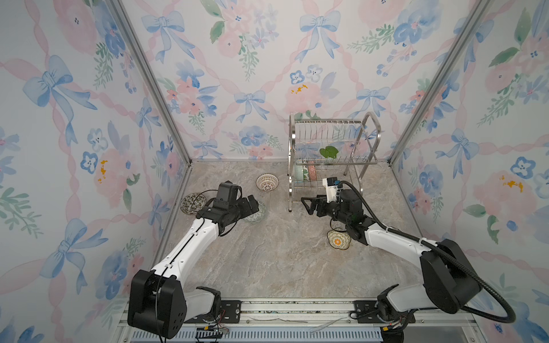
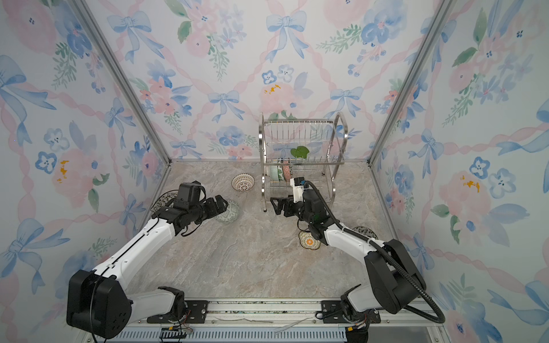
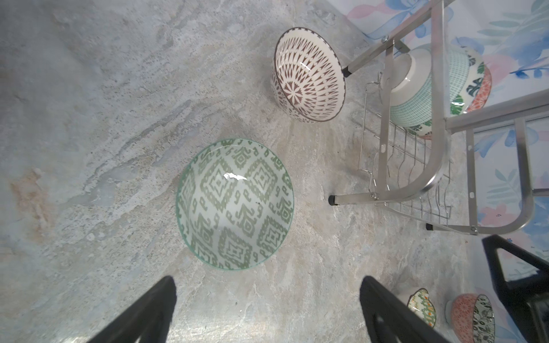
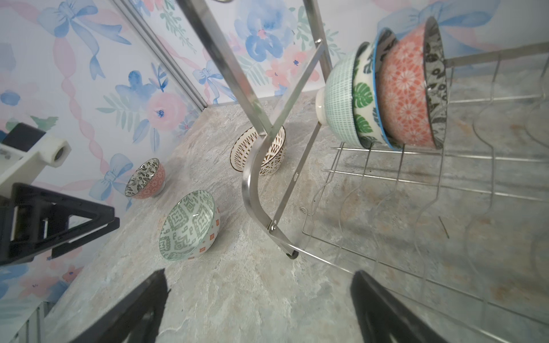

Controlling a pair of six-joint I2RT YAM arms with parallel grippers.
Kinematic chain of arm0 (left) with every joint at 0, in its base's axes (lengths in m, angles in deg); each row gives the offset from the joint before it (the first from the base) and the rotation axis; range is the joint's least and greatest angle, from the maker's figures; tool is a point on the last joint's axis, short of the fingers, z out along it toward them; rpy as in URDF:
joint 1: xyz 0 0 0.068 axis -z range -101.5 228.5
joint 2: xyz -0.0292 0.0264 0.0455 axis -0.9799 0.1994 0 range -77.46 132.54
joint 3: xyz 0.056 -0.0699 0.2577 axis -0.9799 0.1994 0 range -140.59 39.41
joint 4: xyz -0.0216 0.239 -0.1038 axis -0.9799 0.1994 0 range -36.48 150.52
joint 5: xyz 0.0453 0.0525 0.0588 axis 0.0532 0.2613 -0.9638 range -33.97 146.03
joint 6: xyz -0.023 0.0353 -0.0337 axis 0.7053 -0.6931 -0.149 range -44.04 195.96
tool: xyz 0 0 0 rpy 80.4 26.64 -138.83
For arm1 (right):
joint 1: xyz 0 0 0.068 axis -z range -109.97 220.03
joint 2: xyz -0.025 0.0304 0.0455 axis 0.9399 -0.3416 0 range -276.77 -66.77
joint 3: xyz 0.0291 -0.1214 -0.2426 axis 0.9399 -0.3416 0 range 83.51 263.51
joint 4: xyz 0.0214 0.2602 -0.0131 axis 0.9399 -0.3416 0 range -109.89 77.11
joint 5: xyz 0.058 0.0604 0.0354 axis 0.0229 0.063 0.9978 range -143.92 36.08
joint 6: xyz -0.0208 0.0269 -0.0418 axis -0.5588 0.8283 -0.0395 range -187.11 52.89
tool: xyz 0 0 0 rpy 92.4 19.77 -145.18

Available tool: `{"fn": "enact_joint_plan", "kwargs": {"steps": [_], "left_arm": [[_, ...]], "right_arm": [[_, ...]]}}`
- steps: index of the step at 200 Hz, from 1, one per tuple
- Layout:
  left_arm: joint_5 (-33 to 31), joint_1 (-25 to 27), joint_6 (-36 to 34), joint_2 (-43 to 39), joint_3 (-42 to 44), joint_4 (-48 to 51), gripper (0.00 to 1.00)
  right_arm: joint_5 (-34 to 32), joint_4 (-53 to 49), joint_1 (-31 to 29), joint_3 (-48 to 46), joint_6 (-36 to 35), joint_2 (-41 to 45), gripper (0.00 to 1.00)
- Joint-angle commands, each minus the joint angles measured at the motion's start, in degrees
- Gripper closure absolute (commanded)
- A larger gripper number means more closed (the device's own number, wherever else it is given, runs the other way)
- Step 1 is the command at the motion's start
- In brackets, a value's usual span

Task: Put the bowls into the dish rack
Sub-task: 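Move the left gripper to the green-patterned bowl while the right gripper approaches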

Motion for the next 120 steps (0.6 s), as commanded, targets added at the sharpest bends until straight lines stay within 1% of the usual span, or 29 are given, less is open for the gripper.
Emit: {"fn": "enact_joint_plan", "kwargs": {"steps": [1,29,69,91,120], "left_arm": [[-3.9,-0.2,4.2,0.7,-0.1,0.4,0.02],[-6.4,-0.2,6.1,0.7,-0.6,0.4,0.02],[-9.1,-0.7,5.5,-0.6,1.2,0.6,0.02],[-10.2,-2.7,3.6,-1.5,2.2,3.3,0.02],[-10.8,-7.0,0.5,-3.5,4.1,5.8,0.02]], "right_arm": [[-2.8,-6.7,-1.5,0.6,-3.7,2.5,0.03],[-3.4,-12.1,-2.8,3.3,-5.1,3.6,0.04],[-6.9,-17.2,-6.4,6.4,-7.5,4.6,0.03],[-8.9,-18.0,-8.8,6.9,-9.1,4.6,0.03],[-9.6,-18.0,-10.0,7.1,-9.5,3.1,0.04]]}}
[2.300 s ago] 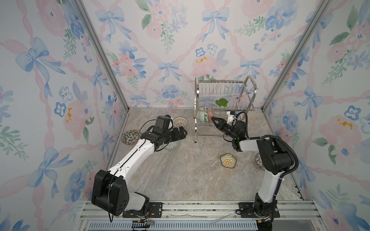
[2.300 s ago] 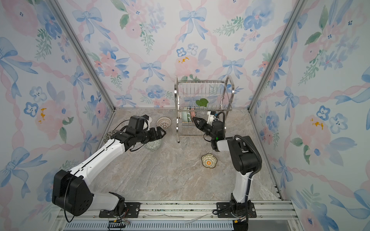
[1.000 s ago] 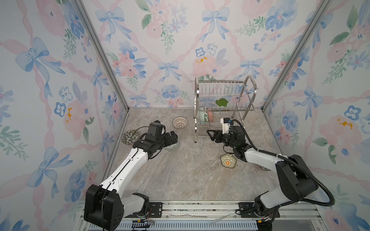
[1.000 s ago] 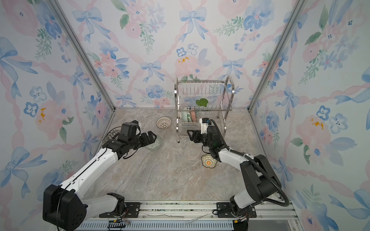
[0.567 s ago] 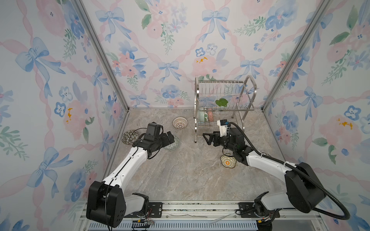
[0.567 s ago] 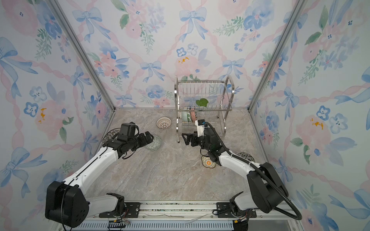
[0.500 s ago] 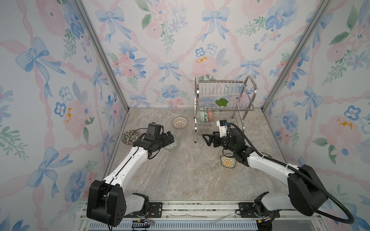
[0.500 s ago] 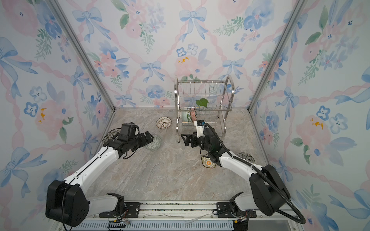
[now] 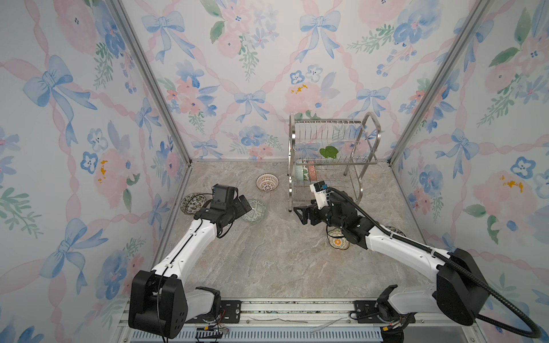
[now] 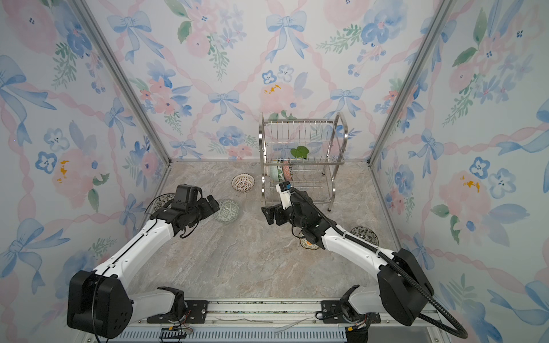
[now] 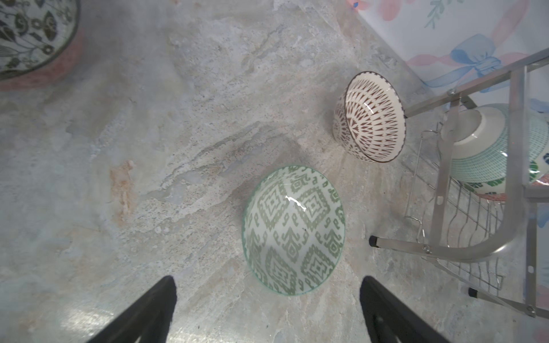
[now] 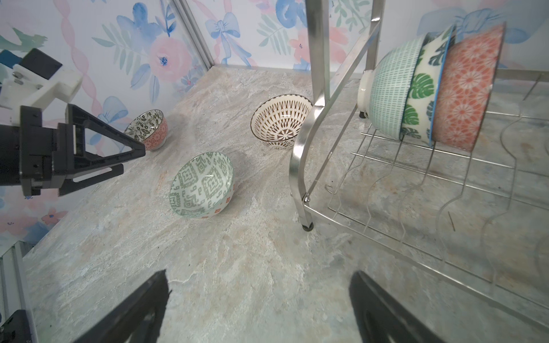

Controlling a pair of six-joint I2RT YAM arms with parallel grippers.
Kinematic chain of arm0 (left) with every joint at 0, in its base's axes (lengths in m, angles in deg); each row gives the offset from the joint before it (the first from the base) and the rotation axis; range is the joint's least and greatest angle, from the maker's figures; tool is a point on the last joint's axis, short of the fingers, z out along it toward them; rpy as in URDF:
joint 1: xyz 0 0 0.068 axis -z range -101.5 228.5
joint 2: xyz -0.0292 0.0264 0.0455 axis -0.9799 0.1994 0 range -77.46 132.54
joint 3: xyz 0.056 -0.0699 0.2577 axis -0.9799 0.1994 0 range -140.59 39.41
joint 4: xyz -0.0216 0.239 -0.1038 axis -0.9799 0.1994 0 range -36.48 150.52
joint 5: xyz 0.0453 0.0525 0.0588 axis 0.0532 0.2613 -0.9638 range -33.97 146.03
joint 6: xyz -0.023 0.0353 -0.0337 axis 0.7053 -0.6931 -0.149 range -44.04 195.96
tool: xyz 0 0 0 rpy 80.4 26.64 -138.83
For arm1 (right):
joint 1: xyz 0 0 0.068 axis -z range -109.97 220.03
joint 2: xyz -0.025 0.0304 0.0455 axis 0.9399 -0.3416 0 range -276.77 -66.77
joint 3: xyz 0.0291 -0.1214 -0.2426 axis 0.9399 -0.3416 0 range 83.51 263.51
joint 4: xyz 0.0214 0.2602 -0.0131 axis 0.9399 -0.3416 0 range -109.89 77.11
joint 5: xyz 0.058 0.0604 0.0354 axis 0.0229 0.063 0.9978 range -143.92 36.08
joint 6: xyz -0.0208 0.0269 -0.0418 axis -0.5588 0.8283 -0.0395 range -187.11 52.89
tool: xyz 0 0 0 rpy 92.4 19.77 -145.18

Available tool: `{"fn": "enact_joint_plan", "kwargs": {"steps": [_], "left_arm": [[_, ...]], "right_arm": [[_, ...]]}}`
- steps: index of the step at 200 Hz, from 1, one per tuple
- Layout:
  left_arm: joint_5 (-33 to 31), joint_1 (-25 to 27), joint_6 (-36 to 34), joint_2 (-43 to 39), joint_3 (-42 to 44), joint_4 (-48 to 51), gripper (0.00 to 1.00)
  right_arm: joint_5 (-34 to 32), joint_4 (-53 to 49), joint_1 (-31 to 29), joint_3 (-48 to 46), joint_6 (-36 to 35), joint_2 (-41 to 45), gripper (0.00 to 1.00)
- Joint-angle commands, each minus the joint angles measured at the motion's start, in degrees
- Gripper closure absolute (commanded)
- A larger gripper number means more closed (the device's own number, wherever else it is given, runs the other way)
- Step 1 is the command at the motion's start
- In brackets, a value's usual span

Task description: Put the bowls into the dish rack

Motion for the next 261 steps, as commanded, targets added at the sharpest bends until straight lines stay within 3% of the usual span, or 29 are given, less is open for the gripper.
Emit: {"fn": "enact_joint_plan", "kwargs": {"steps": [1,53,93,129,148,183,261], "left_arm": [[-2.0,-2.9,-3.5,-2.3,1.8,4.1,0.02],[0.2,-8.3,-6.8,-2.2,5.1,4.5,0.02],[0.4,-9.1,-9.8,-1.6,5.9,4.5,0.02],[3.0,-9.2,-10.5,4.0,4.2,4.3,0.02],[6.4,-8.0,-10.5,8.7,0.9,4.2,0.02],[3.8,-2.1,-11.0,14.9,-3.0,4.2,0.02],[0.7,-2.0,-12.5,20.5,-3.6,3.4,0.23]], "right_arm": [[-2.5,-2.9,-1.2,1.9,-2.0,-0.2,0.04],[-3.8,-2.7,-3.2,2.3,-3.4,-1.4,0.04],[-4.6,-2.6,-3.4,1.9,-3.8,-1.1,0.03],[-5.4,-1.2,-3.3,0.1,-3.6,-0.9,0.03],[-5.0,-1.3,-3.0,-0.1,-3.2,-1.7,0.04],[-5.0,-1.8,-2.5,-0.3,-2.9,-1.2,0.03],[-2.6,-0.7,0.1,-1.8,-0.3,0.1,0.03]]}}
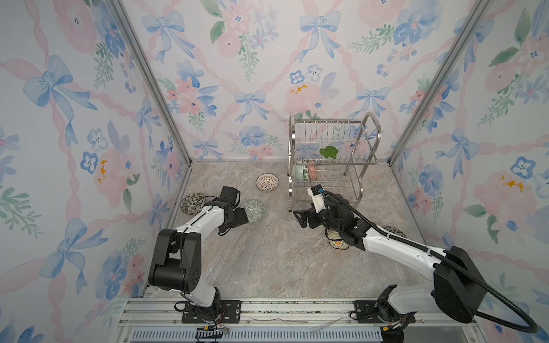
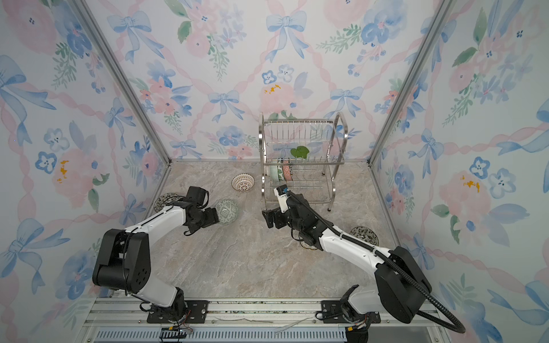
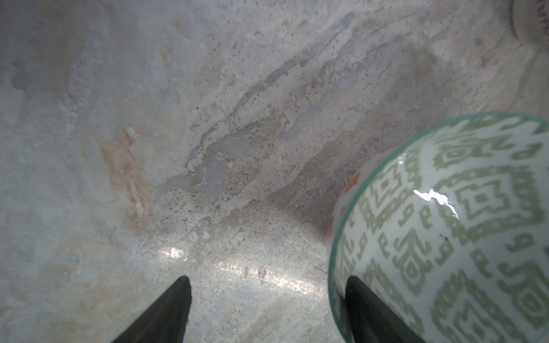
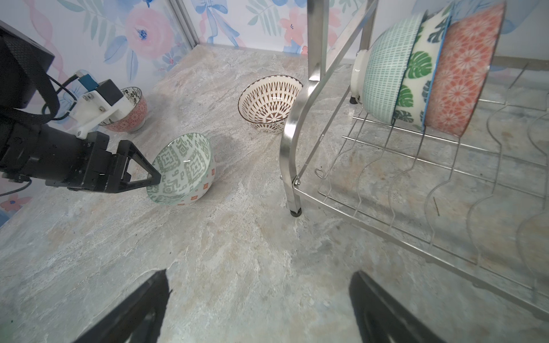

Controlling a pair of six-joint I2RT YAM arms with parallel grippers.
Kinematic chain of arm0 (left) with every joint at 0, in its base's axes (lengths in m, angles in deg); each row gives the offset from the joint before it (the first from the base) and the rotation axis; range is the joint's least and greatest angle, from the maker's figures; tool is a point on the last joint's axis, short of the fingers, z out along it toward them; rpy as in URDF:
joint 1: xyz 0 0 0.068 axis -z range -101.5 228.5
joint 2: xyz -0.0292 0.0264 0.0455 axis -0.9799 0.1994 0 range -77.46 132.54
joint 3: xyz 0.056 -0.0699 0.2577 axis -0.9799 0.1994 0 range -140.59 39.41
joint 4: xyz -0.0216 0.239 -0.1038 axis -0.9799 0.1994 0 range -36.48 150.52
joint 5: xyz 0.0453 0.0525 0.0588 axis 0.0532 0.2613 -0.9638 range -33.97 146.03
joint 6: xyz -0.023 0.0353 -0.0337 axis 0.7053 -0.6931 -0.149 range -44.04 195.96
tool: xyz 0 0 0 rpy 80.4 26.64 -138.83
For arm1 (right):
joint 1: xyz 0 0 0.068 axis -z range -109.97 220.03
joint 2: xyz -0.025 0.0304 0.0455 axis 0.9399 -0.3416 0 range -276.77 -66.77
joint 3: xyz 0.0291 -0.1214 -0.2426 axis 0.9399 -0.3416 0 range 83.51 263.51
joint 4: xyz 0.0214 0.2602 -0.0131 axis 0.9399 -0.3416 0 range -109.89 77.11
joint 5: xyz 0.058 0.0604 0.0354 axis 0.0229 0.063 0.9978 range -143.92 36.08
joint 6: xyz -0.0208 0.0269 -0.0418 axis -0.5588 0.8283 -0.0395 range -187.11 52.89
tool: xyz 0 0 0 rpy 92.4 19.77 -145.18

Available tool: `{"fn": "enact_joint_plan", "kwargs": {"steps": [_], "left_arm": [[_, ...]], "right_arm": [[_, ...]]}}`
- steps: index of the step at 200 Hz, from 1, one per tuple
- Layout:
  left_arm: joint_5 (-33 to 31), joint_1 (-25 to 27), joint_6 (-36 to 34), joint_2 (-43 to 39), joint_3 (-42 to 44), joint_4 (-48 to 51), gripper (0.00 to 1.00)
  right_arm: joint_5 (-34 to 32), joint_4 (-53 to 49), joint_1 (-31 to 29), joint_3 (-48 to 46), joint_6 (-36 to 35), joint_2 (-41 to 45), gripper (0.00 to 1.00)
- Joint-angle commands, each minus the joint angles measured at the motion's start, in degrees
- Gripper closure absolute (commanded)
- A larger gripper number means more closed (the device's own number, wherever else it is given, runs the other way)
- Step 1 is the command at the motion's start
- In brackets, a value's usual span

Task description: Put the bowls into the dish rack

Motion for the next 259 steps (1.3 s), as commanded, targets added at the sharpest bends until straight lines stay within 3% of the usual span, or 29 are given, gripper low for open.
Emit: {"fn": "enact_joint_plan", "kwargs": {"steps": [1,37,95,127,152,179,228,259], "left_arm": [[-1.0,0.0,-0.9,1.5,-0.9,0.2,0.24],[-1.1,1.3,0.0,1.3,-1.9,-1.0,0.35],[-1.7,3.6,1.2,5.8,-5.0,-3.7,0.38],[-1.6,3.7,0.6,6.4,-5.0,-4.1,0.62],[-1.6,3.8,0.2,4.9,-4.6,-4.1,0.74],[-0.2,4.1,-0.4,3.8,-4.1,-4.1,1.0],[0.8,9.6,0.0,-0.4,-2.7,-3.5,1.0],[0.1,17.9,1.8,-2.4,-3.8,-0.3,1.0]], "right_arm": [[0.9,0.6,0.6,-0.8,1.2,1.2,0.03],[1.4,0.2,0.7,-0.8,1.4,1.4,0.03],[3.0,-0.6,1.5,-0.3,2.3,1.9,0.03],[2.2,-0.9,1.6,-0.9,2.6,3.0,0.03],[2.2,-1.7,1.6,-0.5,2.4,2.9,0.04],[2.2,-1.6,1.7,-0.4,2.3,2.8,0.03],[2.7,-3.3,1.9,0.1,2.9,3.8,0.04],[-0.4,-8.1,2.3,0.5,2.2,6.8,0.04]]}}
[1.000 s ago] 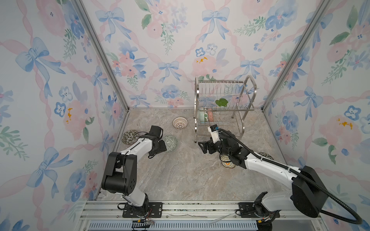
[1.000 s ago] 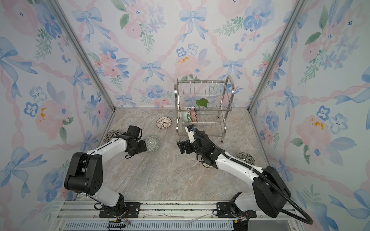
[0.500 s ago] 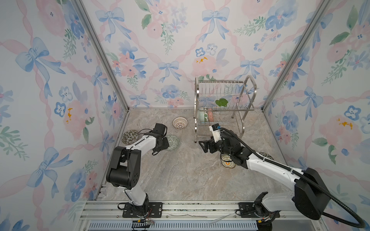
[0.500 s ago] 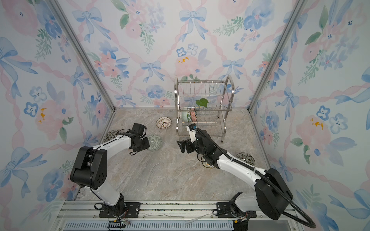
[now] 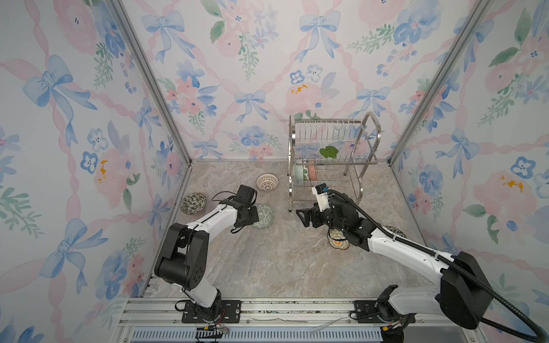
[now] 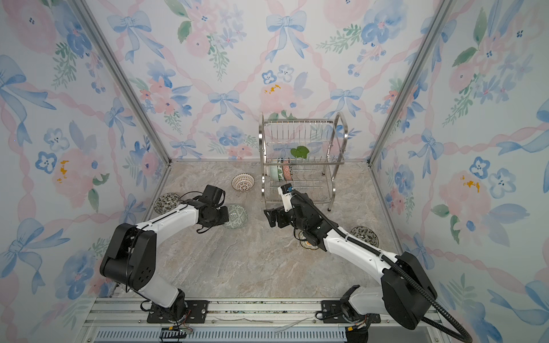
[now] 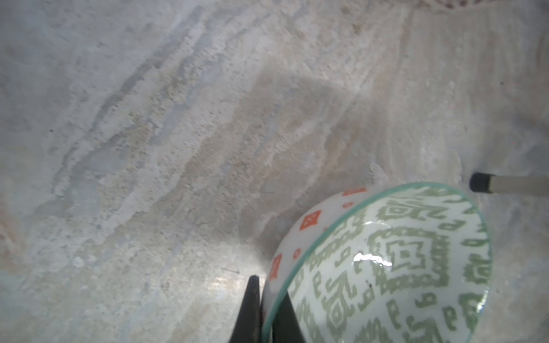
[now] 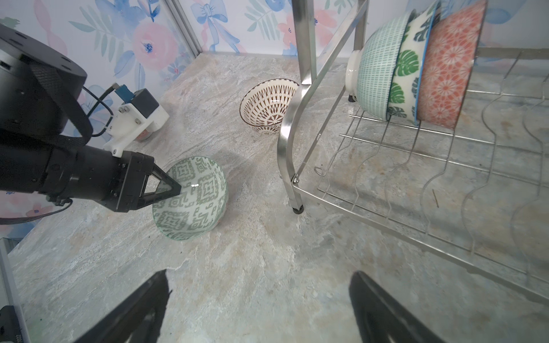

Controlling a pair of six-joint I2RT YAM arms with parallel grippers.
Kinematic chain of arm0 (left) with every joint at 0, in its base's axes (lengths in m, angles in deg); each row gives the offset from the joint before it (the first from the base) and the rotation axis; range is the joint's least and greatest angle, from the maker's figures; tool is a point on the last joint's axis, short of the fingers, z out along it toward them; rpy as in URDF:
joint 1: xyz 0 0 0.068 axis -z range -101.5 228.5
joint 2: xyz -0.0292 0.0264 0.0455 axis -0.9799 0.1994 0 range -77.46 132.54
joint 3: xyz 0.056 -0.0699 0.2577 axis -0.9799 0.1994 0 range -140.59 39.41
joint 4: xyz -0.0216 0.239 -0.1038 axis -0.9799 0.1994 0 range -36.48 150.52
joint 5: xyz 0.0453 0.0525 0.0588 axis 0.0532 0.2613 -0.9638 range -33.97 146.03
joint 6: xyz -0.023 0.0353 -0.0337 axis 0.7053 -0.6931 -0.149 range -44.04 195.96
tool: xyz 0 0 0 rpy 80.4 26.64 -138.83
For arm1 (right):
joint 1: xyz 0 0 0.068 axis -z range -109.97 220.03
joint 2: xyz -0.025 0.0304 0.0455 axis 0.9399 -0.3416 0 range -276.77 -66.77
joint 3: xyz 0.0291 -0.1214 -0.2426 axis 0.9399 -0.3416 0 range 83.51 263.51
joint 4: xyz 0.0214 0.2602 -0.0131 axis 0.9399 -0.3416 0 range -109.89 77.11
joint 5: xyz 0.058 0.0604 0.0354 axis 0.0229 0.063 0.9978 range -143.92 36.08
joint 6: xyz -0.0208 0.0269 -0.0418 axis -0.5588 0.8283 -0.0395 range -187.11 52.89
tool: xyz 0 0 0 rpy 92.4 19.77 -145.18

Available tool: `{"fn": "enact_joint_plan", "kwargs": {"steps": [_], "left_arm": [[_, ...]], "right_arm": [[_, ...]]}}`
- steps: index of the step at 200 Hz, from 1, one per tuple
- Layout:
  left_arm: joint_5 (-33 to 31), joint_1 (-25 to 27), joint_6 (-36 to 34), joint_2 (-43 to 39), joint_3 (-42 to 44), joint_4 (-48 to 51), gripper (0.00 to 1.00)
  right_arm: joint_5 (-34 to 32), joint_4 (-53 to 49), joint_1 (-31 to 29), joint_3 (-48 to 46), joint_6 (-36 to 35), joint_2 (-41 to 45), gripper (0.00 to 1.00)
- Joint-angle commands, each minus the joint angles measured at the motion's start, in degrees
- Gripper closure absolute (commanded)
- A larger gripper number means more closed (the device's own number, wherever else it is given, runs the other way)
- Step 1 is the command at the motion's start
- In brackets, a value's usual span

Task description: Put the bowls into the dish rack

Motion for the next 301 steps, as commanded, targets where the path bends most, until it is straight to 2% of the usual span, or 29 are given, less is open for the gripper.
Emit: {"fn": "enact_joint_plan", "kwargs": {"steps": [1,52,86,149,191,230,268,273,279,294,301], "left_arm": [[0.0,5.3,1.6,-3.1,-1.0,2.7,1.0],[-0.1,15.0,3.9,1.2,-6.4,3.3,1.0],[1.2,16.1,3.1,7.6,-11.7,4.1,1.0],[2.4,16.8,2.2,14.0,-14.3,4.1,1.0],[1.8,16.8,2.4,13.9,-16.3,4.2,0.62],[-0.1,15.6,1.8,9.0,-16.1,5.4,0.39],[0.3,8.9,1.5,-1.7,-12.6,6.5,0.21],[1.0,7.7,1.5,-3.2,-11.9,6.5,0.2],[1.9,6.4,1.6,-5.2,-11.0,6.5,0.12],[4.7,3.4,1.6,-9.4,-9.1,6.5,0.08],[5.8,1.9,2.0,-11.4,-8.0,6.5,0.02]], "right_arm": [[-2.4,-5.2,1.0,0.8,0.0,3.2,0.03],[-3.8,-10.5,2.9,1.4,0.7,2.9,0.03],[-4.7,-12.6,3.5,1.1,1.2,2.9,0.04],[-3.3,-12.9,4.1,-0.7,1.2,2.9,0.04],[-3.1,-14.0,2.9,0.6,-0.2,1.0,0.04],[-4.0,-14.5,0.2,1.1,-1.2,1.3,0.03],[-5.0,-14.4,-3.1,1.0,-1.9,2.2,0.04],[-5.3,-14.1,-3.8,1.0,-2.1,2.1,0.03],[-5.8,-13.9,-4.8,0.9,-2.5,1.8,0.03],[-7.9,-13.4,-7.5,1.5,-3.6,0.6,0.03],[-9.2,-13.4,-8.7,2.0,-4.1,-0.2,0.03]]}}
